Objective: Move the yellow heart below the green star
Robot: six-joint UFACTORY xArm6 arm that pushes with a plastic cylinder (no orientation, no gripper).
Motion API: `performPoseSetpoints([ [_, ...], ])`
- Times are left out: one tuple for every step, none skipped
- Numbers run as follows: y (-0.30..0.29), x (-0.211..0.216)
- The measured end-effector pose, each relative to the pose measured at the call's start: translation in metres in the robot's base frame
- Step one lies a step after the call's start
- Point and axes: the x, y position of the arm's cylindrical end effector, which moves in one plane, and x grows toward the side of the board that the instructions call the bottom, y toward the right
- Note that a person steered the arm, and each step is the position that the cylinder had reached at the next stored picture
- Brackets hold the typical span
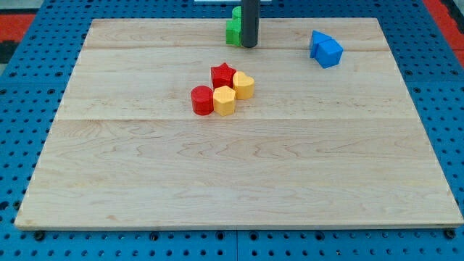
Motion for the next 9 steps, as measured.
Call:
performPoseSetpoints([
  [0.035, 0.065],
  [0.012, 0.143],
  [-0.025, 0.134],
  [-0.039, 0.097],
  [-0.044, 0.075],
  [-0.015, 0.086],
  [0.012, 0.082],
  [-0.007, 0.052],
  [-0.033, 0.052],
])
